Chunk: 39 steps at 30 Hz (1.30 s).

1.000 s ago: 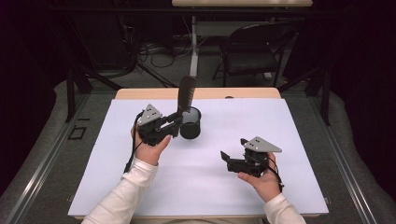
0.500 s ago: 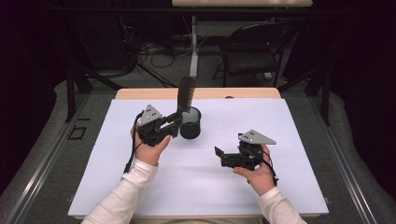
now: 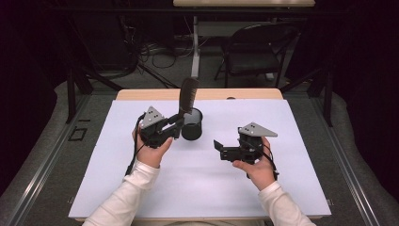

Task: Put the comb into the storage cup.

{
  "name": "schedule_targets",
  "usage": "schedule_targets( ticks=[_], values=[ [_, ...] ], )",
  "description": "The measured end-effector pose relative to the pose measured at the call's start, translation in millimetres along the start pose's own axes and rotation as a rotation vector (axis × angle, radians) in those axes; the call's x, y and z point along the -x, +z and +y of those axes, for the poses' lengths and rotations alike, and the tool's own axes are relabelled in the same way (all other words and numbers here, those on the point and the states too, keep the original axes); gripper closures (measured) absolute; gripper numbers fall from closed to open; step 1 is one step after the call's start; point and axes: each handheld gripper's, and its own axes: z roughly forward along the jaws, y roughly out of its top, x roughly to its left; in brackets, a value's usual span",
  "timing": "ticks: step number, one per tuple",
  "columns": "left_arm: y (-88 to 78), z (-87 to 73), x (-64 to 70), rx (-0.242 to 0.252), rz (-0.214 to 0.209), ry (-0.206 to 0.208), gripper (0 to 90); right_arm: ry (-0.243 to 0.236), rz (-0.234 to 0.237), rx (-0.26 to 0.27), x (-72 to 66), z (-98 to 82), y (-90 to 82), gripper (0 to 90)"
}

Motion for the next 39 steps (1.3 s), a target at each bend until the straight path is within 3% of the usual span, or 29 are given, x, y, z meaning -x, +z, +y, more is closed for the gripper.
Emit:
schedule_targets(
  ticks=[15,39],
  values=[
    [1.6,-1.7,1.6,-0.002,-0.002,0.0,72.5,0.018,0.022,0.013,3.0,33.3,2.3,0.0],
    [2.5,-3.2,3.4,0.003,-0.001,0.001,72.5,0.028,0.013,0.006,7.0,75.7,18.1,0.0]
  ],
)
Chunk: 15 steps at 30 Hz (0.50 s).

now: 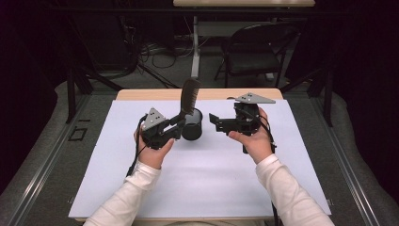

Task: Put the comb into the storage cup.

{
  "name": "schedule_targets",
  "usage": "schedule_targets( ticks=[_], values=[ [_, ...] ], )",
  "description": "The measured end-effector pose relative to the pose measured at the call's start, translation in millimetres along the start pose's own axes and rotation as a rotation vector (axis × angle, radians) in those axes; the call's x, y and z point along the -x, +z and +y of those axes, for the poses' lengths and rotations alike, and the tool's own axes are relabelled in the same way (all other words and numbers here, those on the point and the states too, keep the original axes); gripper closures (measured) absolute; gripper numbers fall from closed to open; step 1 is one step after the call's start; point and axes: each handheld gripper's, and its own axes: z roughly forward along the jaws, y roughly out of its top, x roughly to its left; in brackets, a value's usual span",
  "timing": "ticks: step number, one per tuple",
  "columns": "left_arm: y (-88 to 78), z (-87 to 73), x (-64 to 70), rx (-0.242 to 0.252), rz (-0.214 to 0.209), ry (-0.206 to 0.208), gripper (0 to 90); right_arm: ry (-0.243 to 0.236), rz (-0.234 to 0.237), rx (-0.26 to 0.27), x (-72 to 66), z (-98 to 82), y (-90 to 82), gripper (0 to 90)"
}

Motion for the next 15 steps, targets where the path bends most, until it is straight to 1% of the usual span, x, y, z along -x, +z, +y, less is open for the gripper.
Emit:
schedule_targets(
  ticks=[7,15],
  values=[
    [-0.4,0.0,0.0,0.0,0.003,0.0,72.5,0.003,0.003,-0.002,-2.1,6.6,4.7,0.0],
    [-1.0,-0.3,-0.6,0.006,0.006,-0.003,72.5,0.007,0.0,0.001,-1.0,12.9,10.3,0.0]
  ],
)
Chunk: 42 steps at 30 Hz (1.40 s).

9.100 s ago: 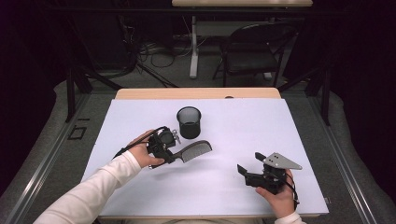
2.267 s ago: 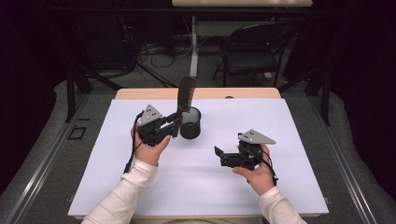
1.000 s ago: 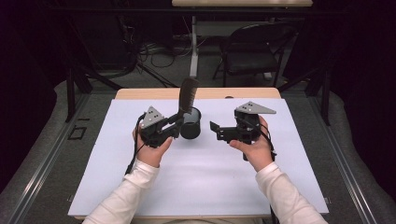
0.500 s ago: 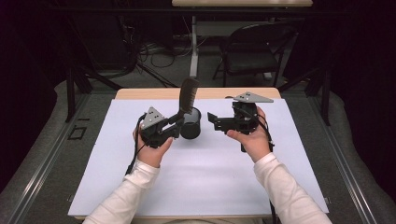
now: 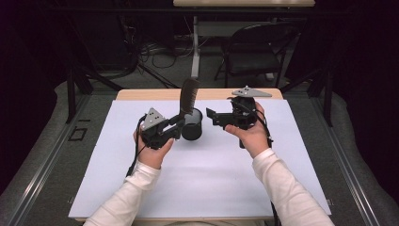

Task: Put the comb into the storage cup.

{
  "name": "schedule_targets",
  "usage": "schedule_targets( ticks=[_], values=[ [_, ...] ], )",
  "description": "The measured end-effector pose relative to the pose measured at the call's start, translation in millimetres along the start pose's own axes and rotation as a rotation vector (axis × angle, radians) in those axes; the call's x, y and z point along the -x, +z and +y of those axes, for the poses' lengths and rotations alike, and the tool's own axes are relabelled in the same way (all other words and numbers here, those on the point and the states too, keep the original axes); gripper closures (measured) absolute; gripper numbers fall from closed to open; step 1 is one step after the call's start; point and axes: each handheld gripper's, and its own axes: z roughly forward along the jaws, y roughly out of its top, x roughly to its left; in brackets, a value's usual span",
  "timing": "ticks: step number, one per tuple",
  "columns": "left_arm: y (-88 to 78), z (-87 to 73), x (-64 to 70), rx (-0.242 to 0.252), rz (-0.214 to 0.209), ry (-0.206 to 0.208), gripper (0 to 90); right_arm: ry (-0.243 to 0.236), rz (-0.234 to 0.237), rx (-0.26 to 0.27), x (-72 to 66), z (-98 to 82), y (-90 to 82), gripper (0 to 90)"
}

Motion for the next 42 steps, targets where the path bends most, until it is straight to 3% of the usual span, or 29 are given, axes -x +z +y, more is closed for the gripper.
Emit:
schedule_targets(
  ticks=[27,42],
  values=[
    [0.7,-1.3,0.7,0.005,-0.001,0.0,72.5,0.017,0.041,-0.01,-7.4,20.6,11.1,0.0],
    [2.1,-2.4,2.3,0.002,-0.005,0.004,72.5,0.022,0.105,-0.007,-19.3,27.5,19.9,0.0]
  ],
)
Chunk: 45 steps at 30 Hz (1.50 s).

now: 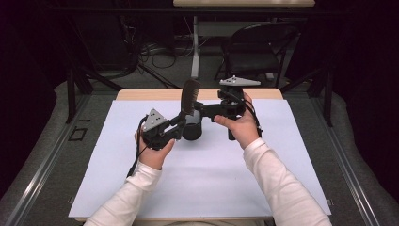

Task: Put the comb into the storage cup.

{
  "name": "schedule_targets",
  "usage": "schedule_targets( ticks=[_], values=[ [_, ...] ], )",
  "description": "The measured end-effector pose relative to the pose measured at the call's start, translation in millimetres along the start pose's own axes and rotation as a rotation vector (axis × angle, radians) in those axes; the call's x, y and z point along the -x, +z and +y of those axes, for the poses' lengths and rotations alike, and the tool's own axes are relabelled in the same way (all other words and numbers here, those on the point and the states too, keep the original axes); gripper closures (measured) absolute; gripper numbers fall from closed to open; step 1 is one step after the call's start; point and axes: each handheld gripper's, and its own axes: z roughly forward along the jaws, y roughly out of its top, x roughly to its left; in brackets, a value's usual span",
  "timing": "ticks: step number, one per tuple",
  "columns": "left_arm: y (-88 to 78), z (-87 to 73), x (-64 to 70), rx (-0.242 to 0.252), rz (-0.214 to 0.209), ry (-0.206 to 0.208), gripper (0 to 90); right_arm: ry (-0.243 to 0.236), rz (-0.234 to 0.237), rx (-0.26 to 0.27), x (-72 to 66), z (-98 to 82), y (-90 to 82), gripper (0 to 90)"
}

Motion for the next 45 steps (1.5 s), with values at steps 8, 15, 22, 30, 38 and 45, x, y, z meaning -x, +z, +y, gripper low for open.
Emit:
schedule_targets(
  ticks=[8,15,22,30,38,45],
  values=[
    [0.8,-0.5,1.2,-0.004,-0.004,0.002,72.5,0.001,0.022,0.001,-5.8,2.2,4.6,0.0],
    [1.8,-1.2,2.5,-0.006,-0.007,0.004,72.5,0.003,0.035,0.001,-9.2,3.6,8.2,0.0],
    [2.2,-1.8,2.9,-0.009,-0.013,0.003,72.5,0.005,0.046,0.003,-12.1,4.5,10.8,2.3],
    [3.0,-2.2,3.6,-0.011,-0.015,0.003,72.5,0.001,0.051,-0.001,-14.1,5.1,12.4,5.8],
    [3.0,-2.4,4.4,-0.01,-0.018,0.006,72.5,0.028,0.059,-0.003,-12.4,5.7,12.4,16.7],
    [3.6,-2.7,5.0,-0.012,-0.021,0.007,72.5,0.028,0.052,-0.001,-11.7,5.6,13.0,21.5]
  ],
)
